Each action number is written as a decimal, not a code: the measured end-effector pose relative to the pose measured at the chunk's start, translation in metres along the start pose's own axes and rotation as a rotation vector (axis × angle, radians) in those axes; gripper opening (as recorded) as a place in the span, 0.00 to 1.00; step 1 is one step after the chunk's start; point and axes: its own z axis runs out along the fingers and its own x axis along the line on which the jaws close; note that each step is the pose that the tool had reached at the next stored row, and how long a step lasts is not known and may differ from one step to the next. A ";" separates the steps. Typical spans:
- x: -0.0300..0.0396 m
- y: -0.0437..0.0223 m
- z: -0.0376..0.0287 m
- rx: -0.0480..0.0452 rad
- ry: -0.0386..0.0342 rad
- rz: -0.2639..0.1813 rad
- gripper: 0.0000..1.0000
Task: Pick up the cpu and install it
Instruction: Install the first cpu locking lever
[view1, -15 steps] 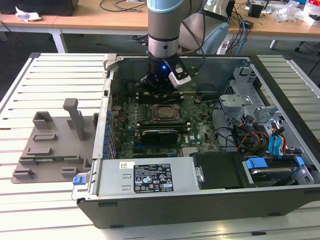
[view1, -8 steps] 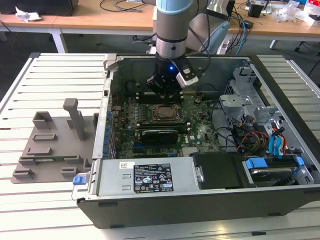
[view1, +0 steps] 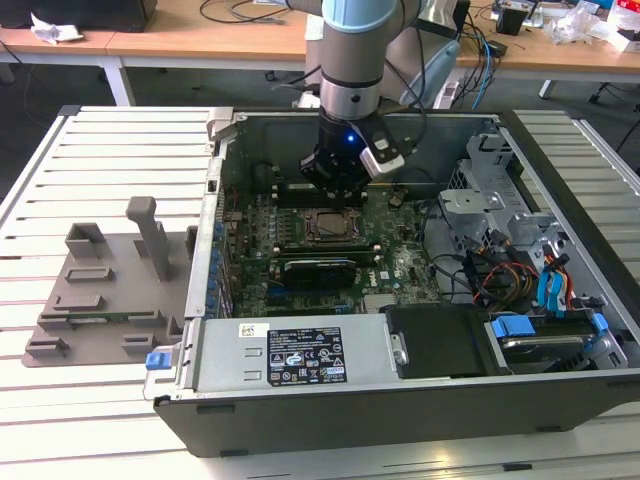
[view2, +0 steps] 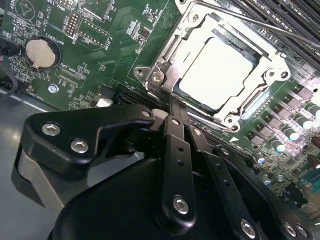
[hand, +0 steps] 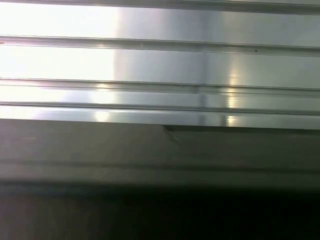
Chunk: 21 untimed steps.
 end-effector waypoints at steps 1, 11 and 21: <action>-0.0001 0.0000 0.0004 -0.0002 -0.0001 0.000 0.11; -0.0020 -0.0044 -0.0046 -0.0014 -0.0009 0.000 0.11; -0.0013 -0.0254 -0.0043 -0.0015 -0.0009 0.000 0.11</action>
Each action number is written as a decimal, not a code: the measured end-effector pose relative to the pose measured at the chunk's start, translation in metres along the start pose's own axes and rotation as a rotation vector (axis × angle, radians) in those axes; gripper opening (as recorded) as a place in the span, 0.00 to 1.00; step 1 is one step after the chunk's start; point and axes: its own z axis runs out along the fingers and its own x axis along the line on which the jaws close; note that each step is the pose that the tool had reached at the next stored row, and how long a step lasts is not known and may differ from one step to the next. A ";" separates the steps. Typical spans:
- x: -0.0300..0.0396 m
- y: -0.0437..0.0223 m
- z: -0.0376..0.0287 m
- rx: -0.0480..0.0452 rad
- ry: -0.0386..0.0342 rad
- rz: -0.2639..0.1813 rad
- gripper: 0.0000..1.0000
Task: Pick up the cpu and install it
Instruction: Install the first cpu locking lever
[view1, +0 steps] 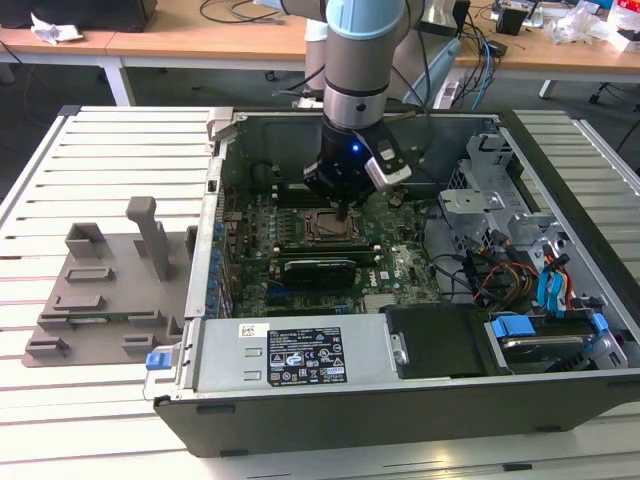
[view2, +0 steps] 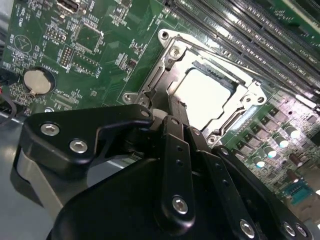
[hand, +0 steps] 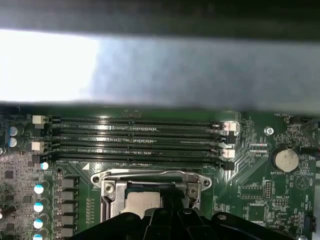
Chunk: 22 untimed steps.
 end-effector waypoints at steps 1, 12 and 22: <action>0.0000 -0.0008 0.0000 0.0001 0.0000 0.000 0.11; -0.0001 -0.0017 -0.0115 0.0013 0.0000 0.000 0.11; -0.0003 -0.0018 -0.0227 0.0024 0.0001 0.000 0.11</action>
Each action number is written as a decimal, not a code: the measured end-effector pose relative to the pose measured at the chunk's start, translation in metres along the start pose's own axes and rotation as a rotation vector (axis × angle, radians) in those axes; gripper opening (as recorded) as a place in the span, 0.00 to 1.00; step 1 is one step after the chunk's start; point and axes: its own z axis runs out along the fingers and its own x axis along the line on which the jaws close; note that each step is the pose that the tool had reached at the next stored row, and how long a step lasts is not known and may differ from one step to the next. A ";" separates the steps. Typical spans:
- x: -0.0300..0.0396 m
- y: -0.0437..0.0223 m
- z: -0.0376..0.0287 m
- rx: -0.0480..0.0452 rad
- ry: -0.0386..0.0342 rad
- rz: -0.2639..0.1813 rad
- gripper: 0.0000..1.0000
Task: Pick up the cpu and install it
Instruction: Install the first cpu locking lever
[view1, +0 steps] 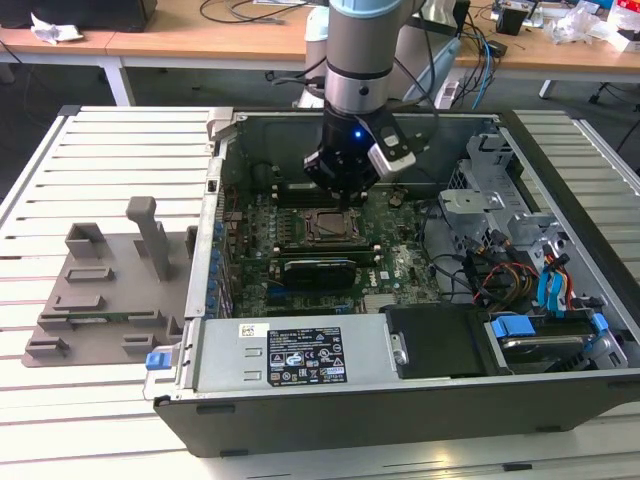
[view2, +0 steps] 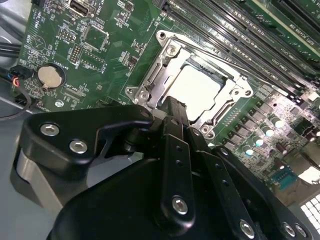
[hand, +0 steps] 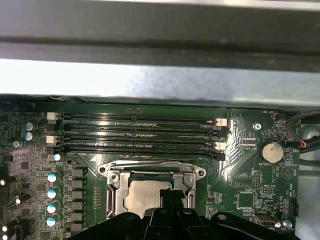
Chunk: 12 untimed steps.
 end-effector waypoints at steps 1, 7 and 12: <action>0.0000 0.0000 -0.0015 0.0002 0.0000 0.000 0.11; -0.0002 -0.0002 -0.0142 0.0013 0.0000 0.000 0.11; -0.0001 -0.0045 -0.0163 0.0015 0.0000 0.000 0.11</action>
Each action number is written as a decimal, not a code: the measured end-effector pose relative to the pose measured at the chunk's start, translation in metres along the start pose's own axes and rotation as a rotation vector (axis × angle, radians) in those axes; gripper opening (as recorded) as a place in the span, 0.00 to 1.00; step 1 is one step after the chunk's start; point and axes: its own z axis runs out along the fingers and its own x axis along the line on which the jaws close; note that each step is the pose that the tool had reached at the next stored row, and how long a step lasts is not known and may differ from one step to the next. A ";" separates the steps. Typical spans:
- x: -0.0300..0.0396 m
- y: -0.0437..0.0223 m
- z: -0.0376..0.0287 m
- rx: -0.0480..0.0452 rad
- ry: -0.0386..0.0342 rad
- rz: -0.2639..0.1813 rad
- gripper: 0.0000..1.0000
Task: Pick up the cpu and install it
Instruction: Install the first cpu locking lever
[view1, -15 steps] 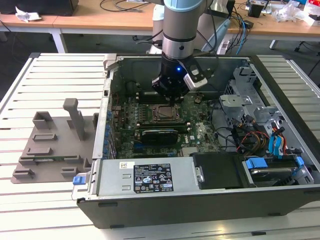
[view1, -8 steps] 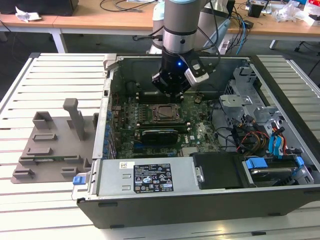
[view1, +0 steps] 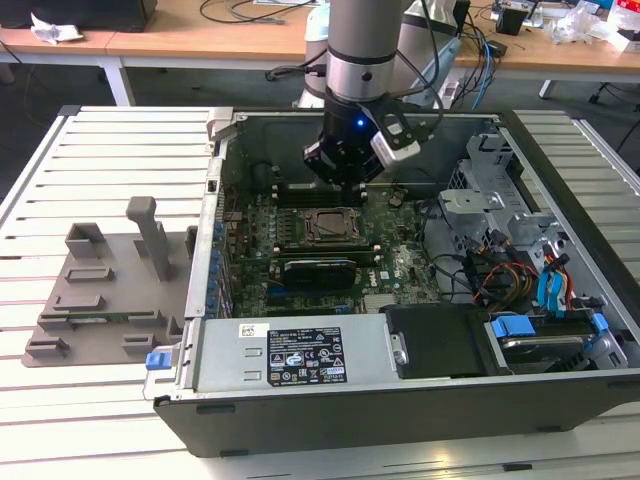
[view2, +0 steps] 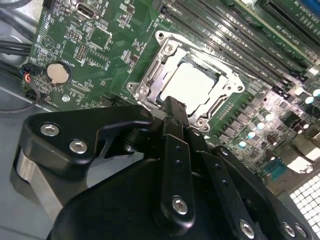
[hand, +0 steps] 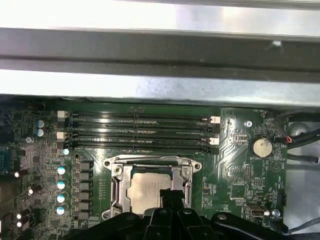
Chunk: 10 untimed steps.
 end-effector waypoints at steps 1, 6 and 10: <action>0.0001 -0.0018 -0.0001 0.0000 0.0001 0.000 0.11; 0.0004 -0.0135 -0.0058 0.0077 0.0003 0.000 0.11; 0.0003 -0.0135 -0.0069 0.0096 0.0002 0.000 0.11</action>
